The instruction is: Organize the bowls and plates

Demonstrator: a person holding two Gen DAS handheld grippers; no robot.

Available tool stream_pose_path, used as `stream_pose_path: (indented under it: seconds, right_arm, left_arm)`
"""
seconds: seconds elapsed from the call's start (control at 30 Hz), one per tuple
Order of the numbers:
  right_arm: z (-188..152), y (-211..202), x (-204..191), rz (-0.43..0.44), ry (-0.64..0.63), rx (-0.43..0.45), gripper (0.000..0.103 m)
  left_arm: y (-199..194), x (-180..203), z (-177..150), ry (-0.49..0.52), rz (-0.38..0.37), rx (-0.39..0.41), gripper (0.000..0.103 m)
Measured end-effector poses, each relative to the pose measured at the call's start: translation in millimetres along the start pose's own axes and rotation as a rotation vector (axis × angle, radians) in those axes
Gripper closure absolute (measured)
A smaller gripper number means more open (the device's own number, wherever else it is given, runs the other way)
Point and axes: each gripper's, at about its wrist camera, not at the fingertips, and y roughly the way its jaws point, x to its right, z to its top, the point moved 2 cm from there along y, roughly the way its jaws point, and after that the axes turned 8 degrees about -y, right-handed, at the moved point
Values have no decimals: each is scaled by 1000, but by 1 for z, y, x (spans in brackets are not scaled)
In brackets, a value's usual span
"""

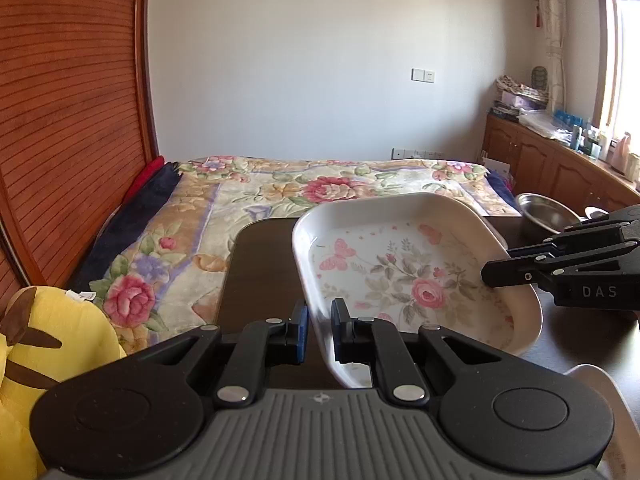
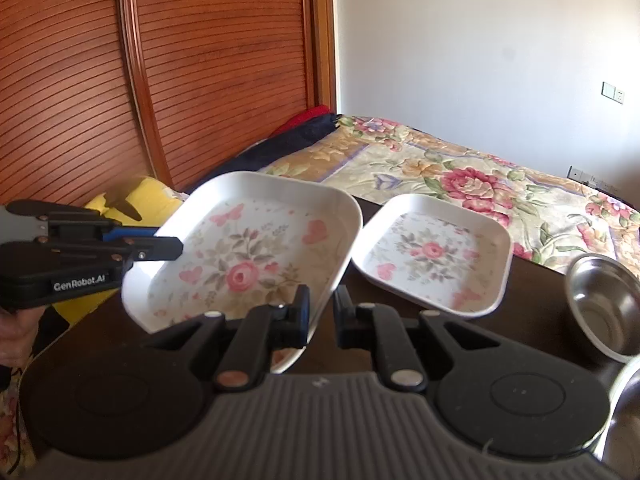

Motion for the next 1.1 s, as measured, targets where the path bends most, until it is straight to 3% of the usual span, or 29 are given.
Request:
stream_pose_path:
  seconds: [0.5, 1.1]
  right_arm:
    - [-34, -57, 18, -52, 36, 45, 89]
    - [-66, -98, 12, -100, 42, 53, 89]
  left_arm:
    - [-31, 57, -13, 59, -36, 22, 90]
    - [-66, 89, -38, 70, -71, 14, 90]
